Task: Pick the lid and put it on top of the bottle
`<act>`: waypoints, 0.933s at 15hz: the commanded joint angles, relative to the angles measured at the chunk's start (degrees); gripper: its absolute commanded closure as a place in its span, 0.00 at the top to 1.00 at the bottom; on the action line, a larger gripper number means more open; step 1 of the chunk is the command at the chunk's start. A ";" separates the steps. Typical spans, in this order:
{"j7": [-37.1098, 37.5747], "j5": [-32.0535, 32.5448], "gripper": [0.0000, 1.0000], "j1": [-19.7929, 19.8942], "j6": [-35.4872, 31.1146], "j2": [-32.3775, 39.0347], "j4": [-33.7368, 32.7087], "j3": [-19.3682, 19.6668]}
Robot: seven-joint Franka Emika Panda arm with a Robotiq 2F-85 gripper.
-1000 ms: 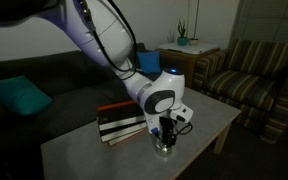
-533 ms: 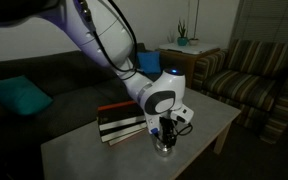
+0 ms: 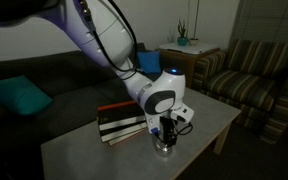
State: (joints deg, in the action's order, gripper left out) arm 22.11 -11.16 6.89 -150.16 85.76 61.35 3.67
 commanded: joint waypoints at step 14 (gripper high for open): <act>-1.58 -0.61 0.43 0.43 0.89 -0.02 -0.57 -1.25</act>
State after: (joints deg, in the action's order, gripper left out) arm 21.93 -11.18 6.60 -150.19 85.74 60.92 3.31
